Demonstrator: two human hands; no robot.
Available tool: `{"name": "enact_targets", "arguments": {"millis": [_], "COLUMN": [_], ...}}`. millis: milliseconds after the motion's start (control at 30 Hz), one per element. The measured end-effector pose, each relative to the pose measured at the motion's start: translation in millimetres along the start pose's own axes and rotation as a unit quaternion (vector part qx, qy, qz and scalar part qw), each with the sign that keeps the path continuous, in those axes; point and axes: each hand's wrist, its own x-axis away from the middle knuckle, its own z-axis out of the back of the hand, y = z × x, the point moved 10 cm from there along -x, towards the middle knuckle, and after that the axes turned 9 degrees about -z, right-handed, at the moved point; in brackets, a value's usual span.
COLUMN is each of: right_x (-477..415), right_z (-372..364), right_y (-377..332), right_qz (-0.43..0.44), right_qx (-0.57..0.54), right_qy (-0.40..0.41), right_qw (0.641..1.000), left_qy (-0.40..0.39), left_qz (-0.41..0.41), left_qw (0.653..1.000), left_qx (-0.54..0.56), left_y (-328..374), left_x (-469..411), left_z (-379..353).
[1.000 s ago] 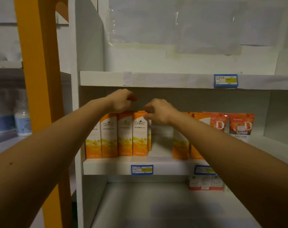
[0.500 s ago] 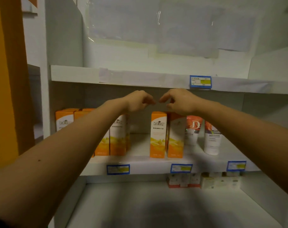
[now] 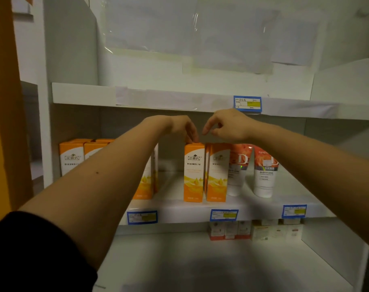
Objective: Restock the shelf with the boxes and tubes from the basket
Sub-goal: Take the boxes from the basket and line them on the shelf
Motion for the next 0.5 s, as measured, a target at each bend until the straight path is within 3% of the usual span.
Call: {"name": "enact_targets", "arguments": {"millis": [500], "right_x": [-3], "right_z": [-11], "right_y": [-5], "right_qz": [-0.012], "right_qx": [0.001], "right_qy": [-0.009], "right_qw": [1.000], "left_qy": [0.022], "left_qz": [0.040], "left_qw": [0.999], "left_qx": [-0.019], "left_y": [-19], "left_x": [-12], "left_z": [5]}}
